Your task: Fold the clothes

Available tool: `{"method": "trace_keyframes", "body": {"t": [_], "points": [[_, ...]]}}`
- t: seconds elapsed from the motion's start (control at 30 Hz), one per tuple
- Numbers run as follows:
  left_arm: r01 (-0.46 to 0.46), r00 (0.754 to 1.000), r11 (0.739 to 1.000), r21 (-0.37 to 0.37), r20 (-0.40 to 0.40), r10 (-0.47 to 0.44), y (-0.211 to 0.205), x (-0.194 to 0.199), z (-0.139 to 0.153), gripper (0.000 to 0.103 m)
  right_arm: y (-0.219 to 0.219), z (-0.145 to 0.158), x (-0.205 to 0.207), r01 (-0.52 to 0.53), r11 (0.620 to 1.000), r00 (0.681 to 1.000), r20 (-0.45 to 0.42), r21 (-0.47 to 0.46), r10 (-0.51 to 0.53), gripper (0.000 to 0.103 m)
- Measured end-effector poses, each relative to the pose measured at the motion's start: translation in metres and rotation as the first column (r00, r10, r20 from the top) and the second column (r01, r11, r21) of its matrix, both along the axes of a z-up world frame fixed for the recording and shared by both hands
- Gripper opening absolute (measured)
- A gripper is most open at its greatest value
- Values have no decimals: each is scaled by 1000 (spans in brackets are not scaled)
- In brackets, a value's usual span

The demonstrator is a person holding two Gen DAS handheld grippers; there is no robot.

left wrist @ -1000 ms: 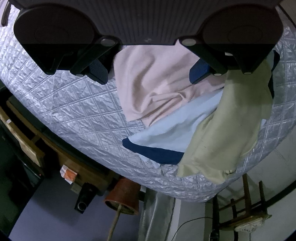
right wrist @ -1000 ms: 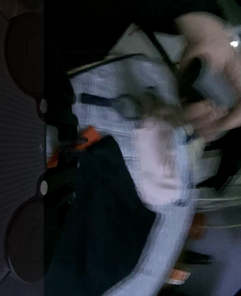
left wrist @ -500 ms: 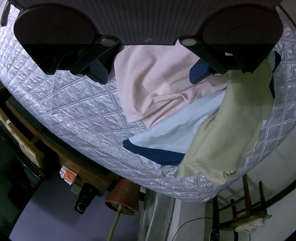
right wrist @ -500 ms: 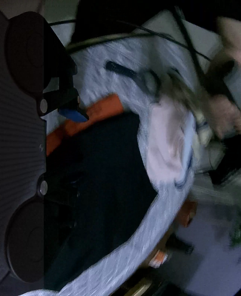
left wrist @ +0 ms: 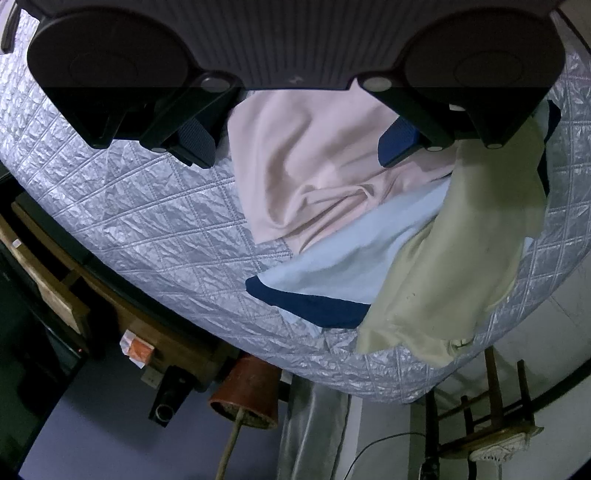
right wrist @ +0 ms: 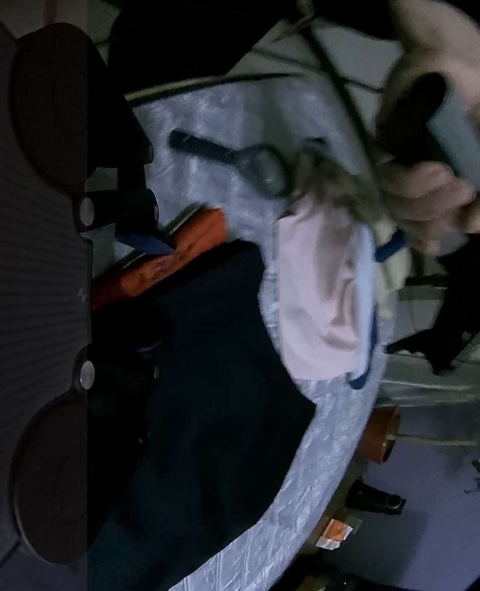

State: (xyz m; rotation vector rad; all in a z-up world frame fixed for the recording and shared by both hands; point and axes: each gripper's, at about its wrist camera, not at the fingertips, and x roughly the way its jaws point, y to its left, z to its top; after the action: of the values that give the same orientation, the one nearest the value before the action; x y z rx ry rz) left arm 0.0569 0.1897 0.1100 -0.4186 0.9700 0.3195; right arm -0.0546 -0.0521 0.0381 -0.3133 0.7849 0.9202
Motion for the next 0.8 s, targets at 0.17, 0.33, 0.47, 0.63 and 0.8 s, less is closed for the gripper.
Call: {"method": "trace_keyframes", "body": {"t": [0.17, 0.33, 0.47, 0.63, 0.8], "points": [[3, 1000, 1000, 2, -3, -3, -1, 1, -1, 94, 3, -3, 0, 17, 1000, 999, 53, -27, -15, 57], [8, 1000, 1000, 3, -3, -8, -3, 1, -1, 94, 23, -21, -13, -68, 974, 979, 175, -216, 107, 50], [10, 1000, 1000, 3, -5, -10, -3, 1, -1, 94, 23, -14, -14, -57, 976, 979, 180, -210, 96, 5], [6, 1000, 1000, 2, -4, -6, -3, 1, -2, 94, 14, 21, -23, -59, 983, 962, 252, -176, 103, 2], [5, 1000, 1000, 5, -5, -5, -4, 2, -2, 94, 1, 54, -33, -64, 990, 952, 289, -127, 98, 2]]}}
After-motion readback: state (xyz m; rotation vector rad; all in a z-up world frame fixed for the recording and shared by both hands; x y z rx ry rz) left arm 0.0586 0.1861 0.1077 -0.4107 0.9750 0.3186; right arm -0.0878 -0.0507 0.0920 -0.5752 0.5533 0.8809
